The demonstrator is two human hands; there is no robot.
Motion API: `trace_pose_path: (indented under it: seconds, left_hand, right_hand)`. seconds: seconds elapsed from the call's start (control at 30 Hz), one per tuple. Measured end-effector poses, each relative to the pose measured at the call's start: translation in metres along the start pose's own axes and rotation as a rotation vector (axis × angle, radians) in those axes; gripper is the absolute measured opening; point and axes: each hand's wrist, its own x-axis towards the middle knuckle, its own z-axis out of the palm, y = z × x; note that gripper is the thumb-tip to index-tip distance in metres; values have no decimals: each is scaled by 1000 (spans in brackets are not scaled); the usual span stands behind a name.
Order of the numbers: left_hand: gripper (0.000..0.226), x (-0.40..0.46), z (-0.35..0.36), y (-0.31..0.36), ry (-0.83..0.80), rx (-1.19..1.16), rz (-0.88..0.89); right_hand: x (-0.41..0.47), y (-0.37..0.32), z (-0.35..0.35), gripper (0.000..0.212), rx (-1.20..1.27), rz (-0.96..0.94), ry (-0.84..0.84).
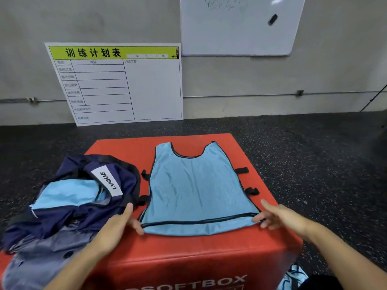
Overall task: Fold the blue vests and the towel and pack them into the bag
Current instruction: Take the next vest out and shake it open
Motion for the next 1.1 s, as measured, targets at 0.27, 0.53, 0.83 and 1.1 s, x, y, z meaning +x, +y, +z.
trace_pose_path:
  seconds: [0.27, 0.53, 0.83, 1.1]
  left_hand:
    - [75, 9, 2, 9, -40, 237, 102]
    - [64, 94, 123, 30, 90, 524, 356]
    - [83, 104, 143, -17, 212, 793, 116]
    - [91, 98, 105, -34, 225, 850, 19]
  right_hand:
    - [19, -19, 4, 80, -330, -50, -33]
    - [121, -54, 149, 50, -577, -529, 300]
    - [139, -16, 170, 65, -860, -301, 365]
    - [106, 29, 82, 66, -910, -40, 468]
